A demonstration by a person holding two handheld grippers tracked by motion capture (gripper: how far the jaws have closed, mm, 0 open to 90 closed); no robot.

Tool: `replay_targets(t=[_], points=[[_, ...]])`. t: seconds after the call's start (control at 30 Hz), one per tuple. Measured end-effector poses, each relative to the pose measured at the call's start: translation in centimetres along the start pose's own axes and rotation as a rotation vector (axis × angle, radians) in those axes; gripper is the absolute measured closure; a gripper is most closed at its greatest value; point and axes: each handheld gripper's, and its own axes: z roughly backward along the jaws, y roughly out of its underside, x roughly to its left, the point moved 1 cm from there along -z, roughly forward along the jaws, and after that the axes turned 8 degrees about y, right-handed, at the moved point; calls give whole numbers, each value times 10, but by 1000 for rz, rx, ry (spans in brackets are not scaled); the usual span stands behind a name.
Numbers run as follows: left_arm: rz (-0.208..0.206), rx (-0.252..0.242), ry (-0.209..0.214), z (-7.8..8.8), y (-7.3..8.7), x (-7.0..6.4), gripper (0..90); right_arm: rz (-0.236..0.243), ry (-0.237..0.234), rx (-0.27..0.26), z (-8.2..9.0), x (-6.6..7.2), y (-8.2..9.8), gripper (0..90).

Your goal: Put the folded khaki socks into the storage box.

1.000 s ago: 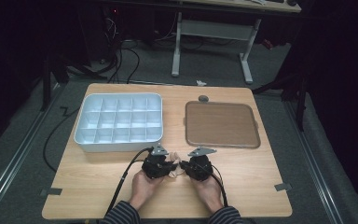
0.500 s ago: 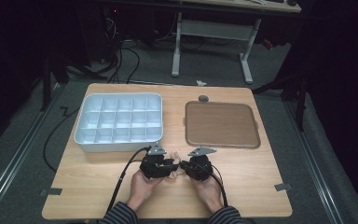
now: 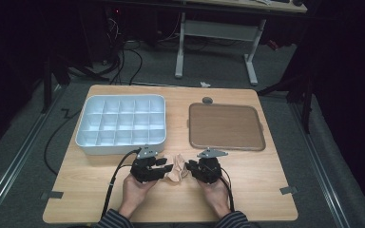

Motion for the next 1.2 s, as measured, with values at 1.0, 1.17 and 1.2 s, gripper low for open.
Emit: replay_targets(t=[1.0, 1.17, 1.2], points=[[60, 96, -103, -17, 27, 17, 476, 244, 93, 29, -10, 46, -9, 771], [42, 102, -130, -17, 27, 15, 478, 243, 104, 12, -8, 44, -8, 847], [38, 104, -133, -18, 27, 15, 479, 241, 107, 6, -6, 44, -8, 849]])
